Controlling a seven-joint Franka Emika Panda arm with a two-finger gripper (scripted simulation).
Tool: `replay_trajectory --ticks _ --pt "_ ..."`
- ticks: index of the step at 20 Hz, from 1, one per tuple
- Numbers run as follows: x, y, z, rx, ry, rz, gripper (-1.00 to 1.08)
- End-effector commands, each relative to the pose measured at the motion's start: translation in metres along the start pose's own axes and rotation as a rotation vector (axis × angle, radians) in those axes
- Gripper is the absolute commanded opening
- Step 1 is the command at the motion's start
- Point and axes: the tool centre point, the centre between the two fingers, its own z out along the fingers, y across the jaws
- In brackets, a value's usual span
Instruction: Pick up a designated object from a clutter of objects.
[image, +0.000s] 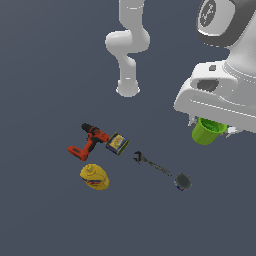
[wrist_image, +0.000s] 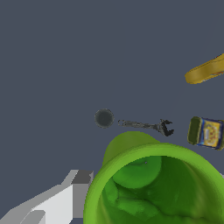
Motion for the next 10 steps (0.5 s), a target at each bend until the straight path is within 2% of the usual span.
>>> replay_trajectory --ticks 1,10 --pt "0.005 -0.004 -0.009 0.001 0.001 0.0 -1.0" --pt "0.014 -0.011 -0.023 0.0 0.001 0.0 -1.0"
